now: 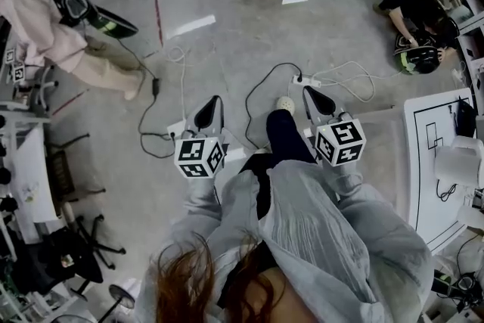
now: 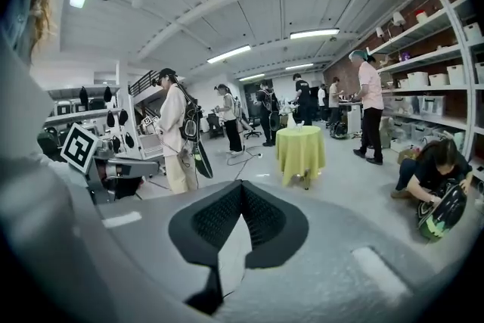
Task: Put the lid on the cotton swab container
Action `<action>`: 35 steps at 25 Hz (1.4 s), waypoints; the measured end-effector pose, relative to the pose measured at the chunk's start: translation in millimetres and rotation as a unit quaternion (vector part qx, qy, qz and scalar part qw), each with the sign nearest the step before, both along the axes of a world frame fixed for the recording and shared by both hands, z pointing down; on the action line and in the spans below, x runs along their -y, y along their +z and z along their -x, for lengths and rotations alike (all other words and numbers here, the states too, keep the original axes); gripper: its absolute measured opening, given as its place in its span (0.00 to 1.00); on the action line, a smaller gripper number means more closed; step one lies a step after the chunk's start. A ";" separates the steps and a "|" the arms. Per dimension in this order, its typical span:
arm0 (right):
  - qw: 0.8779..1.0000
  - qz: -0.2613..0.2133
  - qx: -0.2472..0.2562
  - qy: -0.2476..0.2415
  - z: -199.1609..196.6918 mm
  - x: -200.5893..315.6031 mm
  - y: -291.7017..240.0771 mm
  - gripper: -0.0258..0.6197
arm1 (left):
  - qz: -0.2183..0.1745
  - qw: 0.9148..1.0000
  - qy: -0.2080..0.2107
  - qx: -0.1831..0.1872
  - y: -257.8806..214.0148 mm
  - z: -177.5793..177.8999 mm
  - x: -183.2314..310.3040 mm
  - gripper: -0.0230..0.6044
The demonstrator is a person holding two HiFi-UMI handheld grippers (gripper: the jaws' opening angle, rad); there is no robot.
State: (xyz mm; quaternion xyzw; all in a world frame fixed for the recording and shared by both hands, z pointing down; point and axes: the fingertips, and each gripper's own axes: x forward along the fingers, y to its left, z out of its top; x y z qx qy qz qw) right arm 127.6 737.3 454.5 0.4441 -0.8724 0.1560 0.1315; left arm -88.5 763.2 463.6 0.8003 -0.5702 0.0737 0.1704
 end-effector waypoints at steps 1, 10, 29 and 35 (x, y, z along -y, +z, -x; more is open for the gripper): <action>1.000 -0.002 0.002 0.000 -0.6 8.6 -0.6 0.04 | -0.004 1.000 -0.004 0.001 -2.9 0.9 7.4 0.07; 1.000 -0.006 0.009 0.007 -1.8 111.8 -12.9 0.04 | -0.035 0.999 -0.003 0.007 -26.3 4.9 117.2 0.07; 0.999 0.006 0.007 0.040 -52.5 272.4 -9.6 0.04 | -0.029 0.999 0.040 0.017 -25.2 -41.1 289.6 0.07; 0.999 0.015 0.005 0.031 -58.8 305.1 -3.3 0.04 | -0.024 0.999 0.039 0.014 -22.7 -51.4 320.7 0.07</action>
